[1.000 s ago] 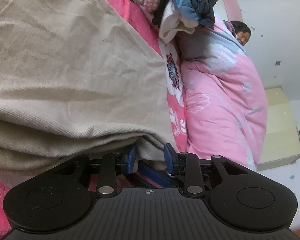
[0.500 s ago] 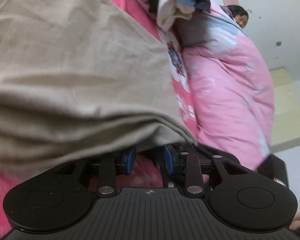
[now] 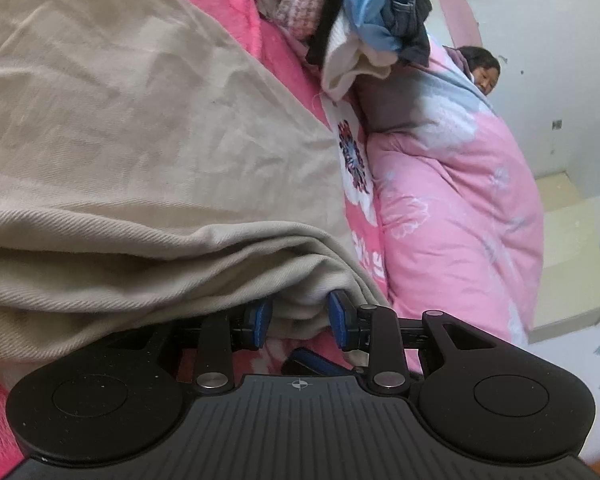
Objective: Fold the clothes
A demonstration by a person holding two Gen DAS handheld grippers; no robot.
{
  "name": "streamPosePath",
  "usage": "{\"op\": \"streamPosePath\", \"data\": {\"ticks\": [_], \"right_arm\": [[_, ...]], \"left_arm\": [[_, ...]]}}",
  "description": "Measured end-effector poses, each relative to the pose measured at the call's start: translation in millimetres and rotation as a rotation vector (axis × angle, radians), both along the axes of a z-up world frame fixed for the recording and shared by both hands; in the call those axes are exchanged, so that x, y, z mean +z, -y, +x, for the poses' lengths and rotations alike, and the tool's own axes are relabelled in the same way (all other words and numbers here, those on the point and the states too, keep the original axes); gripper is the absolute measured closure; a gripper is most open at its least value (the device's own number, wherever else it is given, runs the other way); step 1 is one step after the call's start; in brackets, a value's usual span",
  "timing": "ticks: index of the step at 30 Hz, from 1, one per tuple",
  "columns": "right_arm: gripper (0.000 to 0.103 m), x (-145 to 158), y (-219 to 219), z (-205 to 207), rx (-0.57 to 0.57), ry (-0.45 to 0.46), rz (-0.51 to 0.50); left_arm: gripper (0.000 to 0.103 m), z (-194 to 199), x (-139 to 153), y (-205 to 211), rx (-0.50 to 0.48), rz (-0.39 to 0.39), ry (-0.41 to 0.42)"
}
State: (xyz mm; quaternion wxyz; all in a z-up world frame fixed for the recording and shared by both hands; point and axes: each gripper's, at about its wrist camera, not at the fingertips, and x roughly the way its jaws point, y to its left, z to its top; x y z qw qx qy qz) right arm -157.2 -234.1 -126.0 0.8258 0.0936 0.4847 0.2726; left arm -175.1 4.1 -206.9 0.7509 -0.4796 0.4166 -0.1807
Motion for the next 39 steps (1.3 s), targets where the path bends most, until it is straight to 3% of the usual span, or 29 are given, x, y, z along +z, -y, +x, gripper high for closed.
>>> {"op": "streamPosePath", "data": {"ticks": [1,6,12,13,14,16,19,23,27,29,35,39], "right_arm": [[0.065,-2,6,5,-0.055,-0.045,0.057],[0.063,-23,20,20,-0.233,-0.218,0.173],[0.062,-36,18,29,-0.298,-0.240,0.252],[0.072,-38,18,28,-0.308,-0.234,0.271],[0.090,-40,17,29,-0.309,-0.231,0.278],[0.098,-38,15,29,-0.280,-0.222,0.267],[0.100,-22,12,25,-0.196,-0.196,0.208],[0.101,-15,10,17,-0.130,-0.229,0.152],[0.101,-3,18,12,-0.109,-0.218,0.178],[0.101,4,19,13,-0.090,-0.215,0.185],[0.103,5,23,3,-0.048,-0.239,0.134],[0.102,-9,19,-3,-0.024,-0.283,0.013]], "left_arm": [[0.073,0,-1,0,0.003,-0.009,-0.005],[0.073,0,-2,-2,0.010,-0.033,-0.015],[0.073,0,0,0,0.017,-0.040,-0.020],[0.073,0,0,-1,0.017,-0.043,-0.021],[0.073,-1,0,-1,0.018,-0.045,-0.020],[0.073,-2,1,-2,0.023,-0.045,-0.016],[0.073,-4,4,-3,0.041,-0.037,-0.002],[0.073,-5,10,-5,0.058,-0.017,0.031],[0.074,-2,10,-4,0.052,0.004,0.042],[0.075,-2,10,-1,0.033,0.047,0.057],[0.075,-11,23,24,-0.083,0.281,0.167],[0.074,-12,20,48,-0.186,0.491,0.227]]}}
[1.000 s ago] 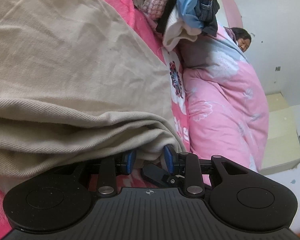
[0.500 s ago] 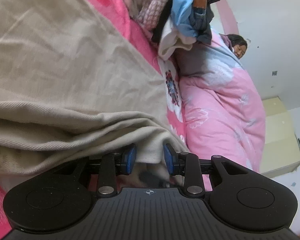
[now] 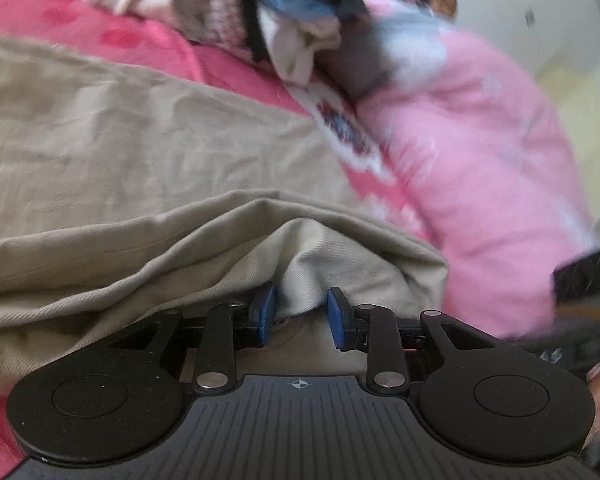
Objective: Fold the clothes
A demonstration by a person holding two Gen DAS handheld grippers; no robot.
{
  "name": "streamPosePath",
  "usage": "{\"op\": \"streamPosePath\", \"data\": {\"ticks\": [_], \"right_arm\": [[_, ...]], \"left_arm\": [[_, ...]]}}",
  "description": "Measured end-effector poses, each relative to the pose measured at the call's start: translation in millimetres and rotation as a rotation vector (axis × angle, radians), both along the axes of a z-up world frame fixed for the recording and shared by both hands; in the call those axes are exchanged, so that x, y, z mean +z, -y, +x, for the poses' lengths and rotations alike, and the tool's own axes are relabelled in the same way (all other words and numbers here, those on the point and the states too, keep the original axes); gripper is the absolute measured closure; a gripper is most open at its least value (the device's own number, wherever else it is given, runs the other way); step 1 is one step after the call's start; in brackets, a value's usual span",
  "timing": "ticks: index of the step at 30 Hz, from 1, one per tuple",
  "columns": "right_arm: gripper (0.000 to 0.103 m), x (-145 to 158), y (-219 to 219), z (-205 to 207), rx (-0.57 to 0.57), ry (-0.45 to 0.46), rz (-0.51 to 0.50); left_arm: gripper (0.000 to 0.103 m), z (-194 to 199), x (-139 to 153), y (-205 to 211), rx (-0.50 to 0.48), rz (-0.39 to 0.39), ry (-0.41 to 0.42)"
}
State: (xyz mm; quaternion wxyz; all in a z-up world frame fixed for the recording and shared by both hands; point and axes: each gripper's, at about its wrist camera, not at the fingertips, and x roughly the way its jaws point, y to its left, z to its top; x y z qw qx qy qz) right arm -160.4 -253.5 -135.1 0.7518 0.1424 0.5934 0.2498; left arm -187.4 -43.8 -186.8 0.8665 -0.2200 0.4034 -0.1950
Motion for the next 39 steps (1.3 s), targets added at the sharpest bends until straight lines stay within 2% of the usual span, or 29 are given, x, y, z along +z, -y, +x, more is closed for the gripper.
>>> {"op": "streamPosePath", "data": {"ticks": [2,4,6,7,9,10,12,15,18,20,23,29,31,33,35,36,37,39], "right_arm": [[0.102,8,-1,-6,0.061,0.023,-0.059],[0.100,22,-2,-11,0.122,0.059,-0.082],[0.099,44,-2,-11,0.142,0.143,-0.063],[0.095,53,-1,-8,0.126,0.173,-0.049],[0.088,55,0,2,0.073,0.160,-0.005],[0.085,53,2,7,0.039,0.139,0.024],[0.084,38,8,19,-0.066,0.028,0.100],[0.080,7,22,33,-0.265,-0.174,0.255],[0.065,-17,30,40,-0.403,-0.320,0.364],[0.065,-25,30,44,-0.457,-0.371,0.365],[0.056,-33,33,46,-0.547,-0.428,0.417],[0.053,-38,31,51,-0.666,-0.501,0.413],[0.053,-38,29,54,-0.689,-0.514,0.393],[0.061,-36,26,57,-0.699,-0.508,0.373],[0.084,-29,27,54,-0.693,-0.477,0.357],[0.091,-27,29,52,-0.696,-0.462,0.370],[0.097,-24,31,50,-0.694,-0.442,0.388],[0.097,-13,29,51,-0.648,-0.368,0.458]], "left_arm": [[0.075,-5,1,14,-0.045,0.127,0.057],[0.075,-11,6,25,-0.071,0.215,0.103],[0.075,-14,6,31,-0.084,0.264,0.131],[0.075,-15,6,33,-0.086,0.278,0.140],[0.075,-17,7,35,-0.079,0.294,0.156],[0.076,-18,8,36,-0.072,0.304,0.167],[0.086,-21,9,39,-0.063,0.334,0.195],[0.086,-30,11,44,-0.078,0.393,0.239],[0.086,-38,10,52,-0.120,0.467,0.288],[0.086,-41,8,56,-0.139,0.504,0.313],[0.086,-44,6,59,-0.160,0.531,0.343],[0.087,-54,5,63,-0.206,0.569,0.404],[0.087,-59,5,66,-0.231,0.590,0.431],[0.087,-64,4,69,-0.256,0.608,0.455],[0.087,-67,4,70,-0.272,0.622,0.469],[0.087,-68,4,71,-0.278,0.626,0.473],[0.087,-70,4,71,-0.284,0.627,0.475],[0.087,-72,3,71,-0.296,0.630,0.478]]}}
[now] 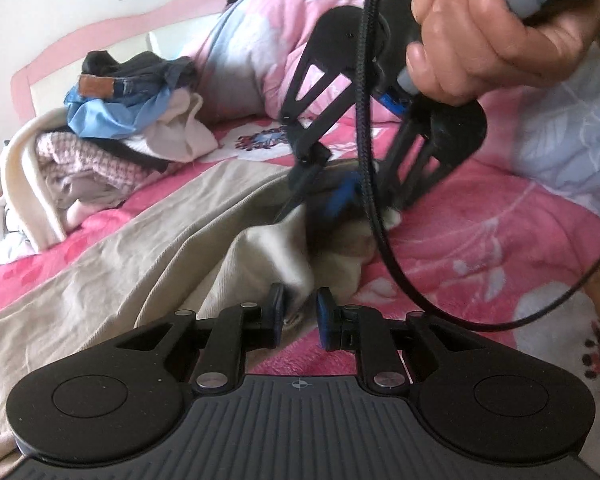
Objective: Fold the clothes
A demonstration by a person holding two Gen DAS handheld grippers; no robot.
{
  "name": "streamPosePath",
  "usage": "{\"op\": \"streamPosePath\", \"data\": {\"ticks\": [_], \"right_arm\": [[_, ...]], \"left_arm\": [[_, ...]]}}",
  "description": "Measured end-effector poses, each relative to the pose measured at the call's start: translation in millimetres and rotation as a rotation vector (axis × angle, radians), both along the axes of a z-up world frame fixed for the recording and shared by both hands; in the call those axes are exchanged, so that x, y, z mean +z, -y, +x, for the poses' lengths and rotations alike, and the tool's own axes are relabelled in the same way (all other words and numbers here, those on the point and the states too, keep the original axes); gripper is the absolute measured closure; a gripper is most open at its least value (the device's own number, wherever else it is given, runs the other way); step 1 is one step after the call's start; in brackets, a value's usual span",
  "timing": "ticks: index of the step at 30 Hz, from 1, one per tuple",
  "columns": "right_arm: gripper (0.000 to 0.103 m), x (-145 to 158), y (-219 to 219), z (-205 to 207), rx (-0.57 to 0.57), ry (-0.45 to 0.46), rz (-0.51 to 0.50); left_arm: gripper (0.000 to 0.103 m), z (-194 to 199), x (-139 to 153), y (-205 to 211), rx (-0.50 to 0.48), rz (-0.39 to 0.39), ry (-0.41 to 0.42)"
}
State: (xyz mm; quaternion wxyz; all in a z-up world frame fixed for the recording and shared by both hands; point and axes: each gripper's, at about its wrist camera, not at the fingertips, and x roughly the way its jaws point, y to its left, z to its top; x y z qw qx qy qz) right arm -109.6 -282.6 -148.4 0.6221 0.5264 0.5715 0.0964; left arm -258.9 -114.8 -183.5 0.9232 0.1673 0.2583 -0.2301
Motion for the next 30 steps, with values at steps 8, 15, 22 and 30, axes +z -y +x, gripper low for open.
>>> {"op": "streamPosePath", "data": {"ticks": [8,15,22,30], "right_arm": [[0.095,-10,8,-6,0.000,0.093,0.075],[0.069,-13,4,0,0.014,0.036,0.054],[0.066,-25,2,-2,-0.011,0.018,0.083],[0.095,-2,-10,1,0.103,0.288,0.180]], "left_arm": [[0.087,4,-4,3,-0.013,0.036,-0.014],[0.086,3,-2,3,-0.014,0.035,-0.036],[0.086,5,2,2,-0.007,0.028,-0.047],[0.086,3,4,0,0.003,0.007,-0.055]]}}
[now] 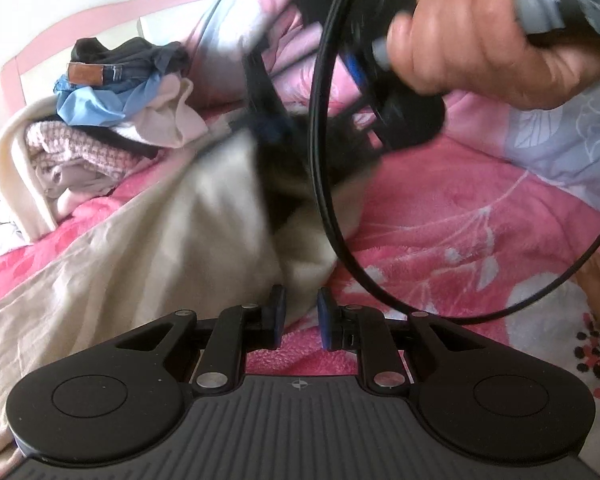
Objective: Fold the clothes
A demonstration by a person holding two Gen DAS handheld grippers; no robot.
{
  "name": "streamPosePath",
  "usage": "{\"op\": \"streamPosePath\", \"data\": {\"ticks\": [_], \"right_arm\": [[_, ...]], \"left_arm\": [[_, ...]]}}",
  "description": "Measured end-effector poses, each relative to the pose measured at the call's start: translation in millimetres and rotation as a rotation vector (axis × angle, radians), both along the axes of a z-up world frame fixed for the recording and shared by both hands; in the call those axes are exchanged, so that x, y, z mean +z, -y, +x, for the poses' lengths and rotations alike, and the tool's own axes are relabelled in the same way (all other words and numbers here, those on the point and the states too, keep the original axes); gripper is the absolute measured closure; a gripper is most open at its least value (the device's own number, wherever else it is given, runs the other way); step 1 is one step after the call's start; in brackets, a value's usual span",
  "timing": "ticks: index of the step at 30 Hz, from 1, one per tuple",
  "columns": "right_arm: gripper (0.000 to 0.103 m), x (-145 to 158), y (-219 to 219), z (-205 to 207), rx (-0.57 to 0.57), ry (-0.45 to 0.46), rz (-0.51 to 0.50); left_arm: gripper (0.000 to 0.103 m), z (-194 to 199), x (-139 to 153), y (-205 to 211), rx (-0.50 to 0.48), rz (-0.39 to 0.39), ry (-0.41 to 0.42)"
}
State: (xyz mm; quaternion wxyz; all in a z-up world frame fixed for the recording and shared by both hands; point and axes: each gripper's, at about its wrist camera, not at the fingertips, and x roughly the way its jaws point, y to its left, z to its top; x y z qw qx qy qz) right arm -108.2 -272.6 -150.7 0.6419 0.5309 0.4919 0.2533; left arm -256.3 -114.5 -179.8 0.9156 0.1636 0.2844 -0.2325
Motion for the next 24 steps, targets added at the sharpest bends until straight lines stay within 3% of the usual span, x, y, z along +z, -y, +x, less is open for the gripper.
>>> {"op": "streamPosePath", "data": {"ticks": [3,7,10,24], "right_arm": [[0.077,-5,-1,3,0.031,-0.037,-0.107],[0.059,-25,11,-1,-0.019,-0.163,-0.062],[0.047,-20,17,-4,-0.031,-0.153,-0.061],[0.046,1,-2,-8,0.117,-0.115,-0.234]], "left_arm": [[0.086,1,0,-1,0.000,0.000,-0.006],[0.085,0,0,-1,-0.003,-0.006,-0.007],[0.085,-3,1,-2,-0.006,-0.007,-0.009],[0.083,-13,30,-20,0.019,-0.081,-0.006]]}}
